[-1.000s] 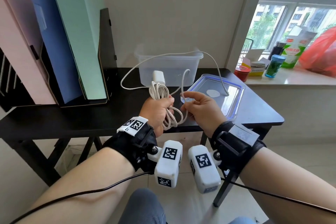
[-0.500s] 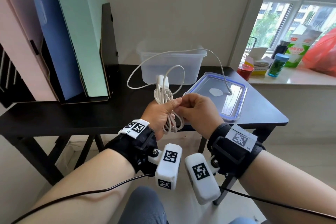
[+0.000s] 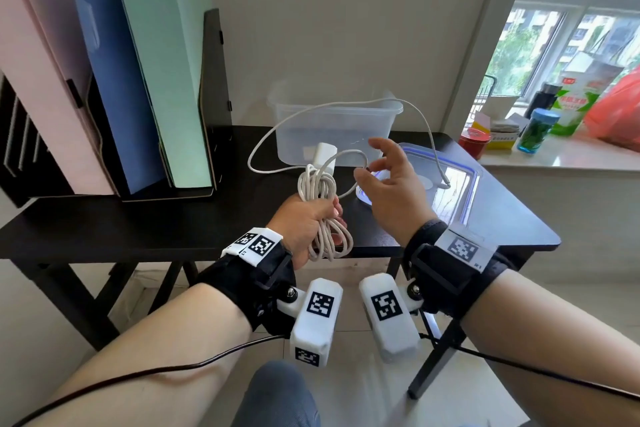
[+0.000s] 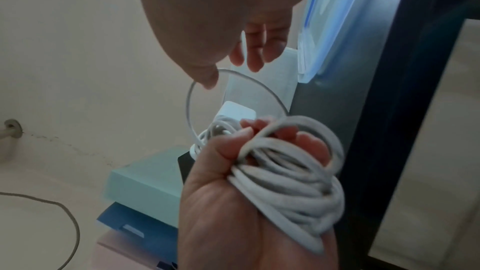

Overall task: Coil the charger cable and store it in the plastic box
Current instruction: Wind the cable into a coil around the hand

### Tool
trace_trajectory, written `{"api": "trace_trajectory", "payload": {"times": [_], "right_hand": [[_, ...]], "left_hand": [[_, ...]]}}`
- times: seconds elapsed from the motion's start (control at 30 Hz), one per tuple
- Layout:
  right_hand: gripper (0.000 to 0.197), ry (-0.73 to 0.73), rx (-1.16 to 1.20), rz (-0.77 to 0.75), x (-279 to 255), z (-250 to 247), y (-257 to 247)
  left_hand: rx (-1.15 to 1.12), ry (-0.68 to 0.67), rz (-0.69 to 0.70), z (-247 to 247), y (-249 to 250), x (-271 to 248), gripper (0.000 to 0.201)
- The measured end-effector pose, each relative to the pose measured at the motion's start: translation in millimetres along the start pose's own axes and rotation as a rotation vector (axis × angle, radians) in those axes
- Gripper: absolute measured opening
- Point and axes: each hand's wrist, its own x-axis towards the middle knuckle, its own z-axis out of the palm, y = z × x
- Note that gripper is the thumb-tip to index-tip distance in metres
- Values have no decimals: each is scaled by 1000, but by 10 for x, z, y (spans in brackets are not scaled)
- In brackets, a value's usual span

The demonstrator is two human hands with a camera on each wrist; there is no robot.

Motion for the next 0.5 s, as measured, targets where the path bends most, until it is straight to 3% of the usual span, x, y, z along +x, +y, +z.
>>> {"api": "trace_trajectory", "payload": {"times": [0.1, 0.23, 0.5], "right_hand": [[11, -25, 24, -22, 44, -8, -78], [27, -35, 2, 1, 49, 11, -43], [27, -108, -53, 40, 63, 175, 3]], "left_hand": [[-47, -54, -15, -56, 29, 28, 18], [-96, -66, -8, -121, 34, 64, 16], [-159, -15, 50, -193, -21, 175, 14]]}}
